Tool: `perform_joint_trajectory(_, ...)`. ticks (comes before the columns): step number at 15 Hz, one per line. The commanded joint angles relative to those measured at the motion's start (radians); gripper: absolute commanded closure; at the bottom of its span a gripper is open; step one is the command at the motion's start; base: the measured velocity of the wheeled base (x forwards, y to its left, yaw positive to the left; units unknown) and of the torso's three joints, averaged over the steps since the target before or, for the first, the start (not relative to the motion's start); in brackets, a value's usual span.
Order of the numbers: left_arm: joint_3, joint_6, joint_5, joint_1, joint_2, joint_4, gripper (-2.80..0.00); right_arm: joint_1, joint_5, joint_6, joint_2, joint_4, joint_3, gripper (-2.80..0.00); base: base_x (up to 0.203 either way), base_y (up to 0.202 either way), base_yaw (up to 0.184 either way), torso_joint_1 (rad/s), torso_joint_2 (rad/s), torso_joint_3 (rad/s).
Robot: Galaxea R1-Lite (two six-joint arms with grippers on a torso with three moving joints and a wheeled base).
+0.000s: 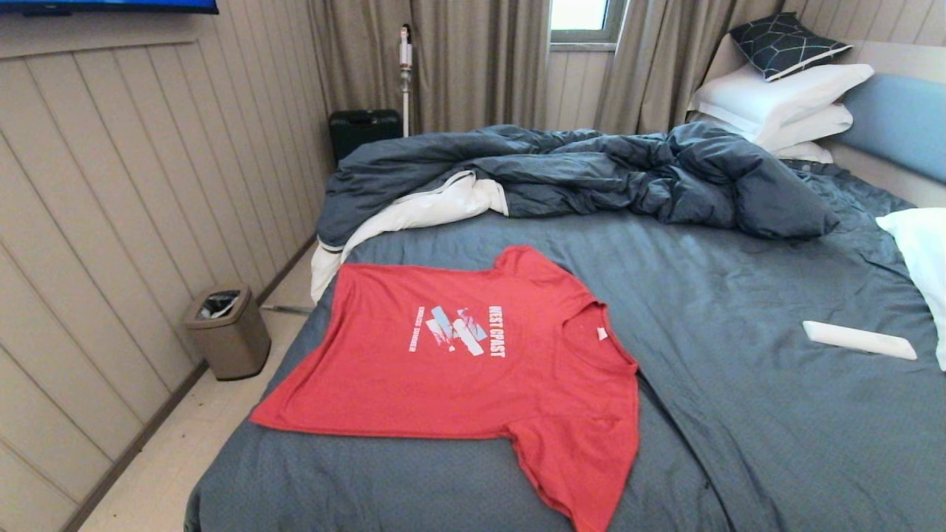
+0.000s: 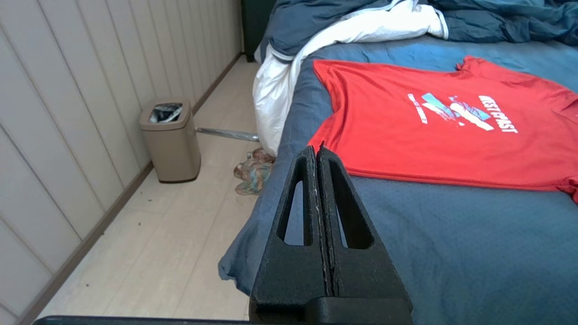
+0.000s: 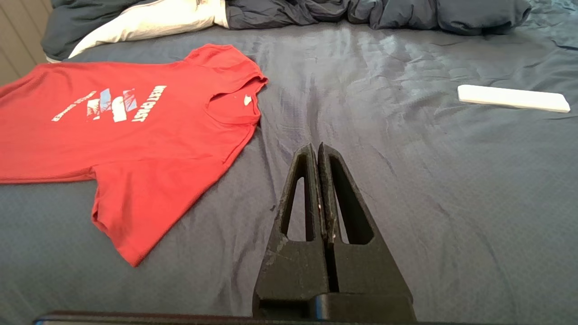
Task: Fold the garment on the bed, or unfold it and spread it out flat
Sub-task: Fold the red T-shirt
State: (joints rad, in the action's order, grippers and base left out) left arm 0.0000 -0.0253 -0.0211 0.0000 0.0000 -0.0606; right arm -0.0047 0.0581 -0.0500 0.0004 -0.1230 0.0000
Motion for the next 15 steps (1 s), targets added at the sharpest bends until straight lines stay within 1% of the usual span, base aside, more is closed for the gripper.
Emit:
perform_joint_trajectory(1,0.0,-0.001,0.0,0.0,0.0,-0.001,0.0,0.0,0.0,0.0,0.0,-0.001,0.0,0.0,0.0,0.0,0.0,0.0,0.0,0.0)
perform_joint_trajectory(6,0.0,0.001,0.0,0.0,0.0,-0.001,0.0,0.0,-0.001,0.001,0.0,-0.001,0.0,0.0,0.0,0.0,0.0,0.0,0.0,0.0)
perform_joint_trajectory(9,0.0,0.005,0.001,0.0,0.0,0.005,0.0,-0.001,-0.007,0.015,0.0,-0.003,0.0,0.0,0.0,0.0,0.0,0.0,0.0,0.0)
perform_joint_trajectory(11,0.0,0.01,0.001,0.002,0.0,0.013,0.0,-0.001,-0.004,0.022,0.0,0.025,0.0,0.0,0.0,0.0,0.0,0.0,0.0,0.0)
perform_joint_trajectory(12,0.0,0.015,-0.002,0.002,0.0,0.035,0.0,-0.001,-0.003,0.024,0.0,0.05,0.0,0.0,0.0,0.0,0.0,0.0,0.0,0.0)
perform_joint_trajectory(14,0.0,0.02,0.002,0.002,0.0,0.108,0.0,0.0,-0.008,0.026,0.0,0.245,0.0,0.0,0.0,0.0,0.0,0.0,0.0,0.0)
perform_joint_trajectory(15,0.0,0.0,0.003,0.001,0.0,0.149,0.0,0.002,-0.01,0.026,0.0,0.305,-0.012,0.0,0.0,0.0,0.0,0.0,0.0,0.0)
